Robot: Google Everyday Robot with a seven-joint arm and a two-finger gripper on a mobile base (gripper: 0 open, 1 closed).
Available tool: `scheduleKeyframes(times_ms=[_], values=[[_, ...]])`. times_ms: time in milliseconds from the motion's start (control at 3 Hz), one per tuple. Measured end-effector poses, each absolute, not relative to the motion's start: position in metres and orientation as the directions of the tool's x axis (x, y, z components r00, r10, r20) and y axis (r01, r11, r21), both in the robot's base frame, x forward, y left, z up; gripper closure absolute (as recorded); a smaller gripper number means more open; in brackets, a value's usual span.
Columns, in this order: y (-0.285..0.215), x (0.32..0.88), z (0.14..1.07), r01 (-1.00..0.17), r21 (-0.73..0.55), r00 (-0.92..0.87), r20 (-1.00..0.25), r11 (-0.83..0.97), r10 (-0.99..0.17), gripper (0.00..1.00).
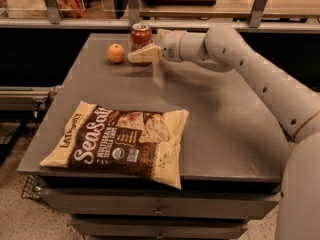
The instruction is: Move coke can near orange
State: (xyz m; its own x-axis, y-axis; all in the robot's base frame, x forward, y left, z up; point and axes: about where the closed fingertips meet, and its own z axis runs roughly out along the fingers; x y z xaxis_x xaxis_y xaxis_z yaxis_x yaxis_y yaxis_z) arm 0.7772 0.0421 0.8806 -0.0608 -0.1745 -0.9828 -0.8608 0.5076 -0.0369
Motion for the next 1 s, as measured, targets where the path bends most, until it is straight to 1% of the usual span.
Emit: scheduleKeyframes(times_ms=[333,667,1000], values=[[0.005,0.778,0.898,-0.840,-0.086,-0.028,-0.979,0.536,-0.200,0.00],[-0.060,0.780,0.927,-0.775,-0.179,0.015,-0.964,0.606,-0.265,0.00],[-0.068,0.781,0.930,-0.766,-0.189,0.018,-0.962,0.614,-0.274,0.00]])
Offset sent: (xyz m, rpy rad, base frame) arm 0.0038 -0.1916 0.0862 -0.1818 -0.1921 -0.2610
